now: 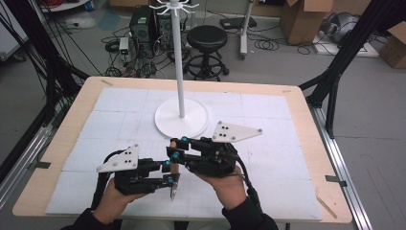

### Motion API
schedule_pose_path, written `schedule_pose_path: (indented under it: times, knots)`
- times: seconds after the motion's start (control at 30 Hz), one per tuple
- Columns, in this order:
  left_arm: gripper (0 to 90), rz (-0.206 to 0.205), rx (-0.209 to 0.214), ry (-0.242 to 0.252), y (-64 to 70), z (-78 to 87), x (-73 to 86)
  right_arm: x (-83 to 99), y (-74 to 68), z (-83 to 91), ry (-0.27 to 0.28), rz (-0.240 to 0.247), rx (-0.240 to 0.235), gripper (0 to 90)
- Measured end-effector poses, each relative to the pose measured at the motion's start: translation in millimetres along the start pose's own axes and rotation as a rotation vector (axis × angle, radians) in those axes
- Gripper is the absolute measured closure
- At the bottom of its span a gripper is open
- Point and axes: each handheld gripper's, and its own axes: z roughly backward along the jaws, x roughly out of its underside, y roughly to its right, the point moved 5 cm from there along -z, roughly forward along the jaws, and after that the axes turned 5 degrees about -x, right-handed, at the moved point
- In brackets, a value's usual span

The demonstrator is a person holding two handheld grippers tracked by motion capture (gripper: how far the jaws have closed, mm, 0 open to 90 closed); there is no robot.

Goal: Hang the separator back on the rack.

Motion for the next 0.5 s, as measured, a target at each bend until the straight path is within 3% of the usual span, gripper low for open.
schedule_pose_path:
  times: [0.07,0.2,0.37,0.5]
  knots:
    - [69.7,0.002,0.03,0.015,1.2,0.6,-1.1,2.0,0.0,-0.4,-0.004,-0.012,-0.055,33.8]
    - [69.7,-0.005,0.116,0.026,6.5,1.8,-2.8,7.1,1.8,2.3,0.004,0.059,-0.124,21.2]
    - [69.6,-0.017,0.166,0.03,10.7,2.2,-4.5,11.7,8.2,7.1,-0.028,0.092,-0.203,31.3]
    - [69.6,-0.02,0.188,0.028,11.6,2.6,-4.0,15.6,7.9,9.1,-0.046,0.094,-0.284,47.9]
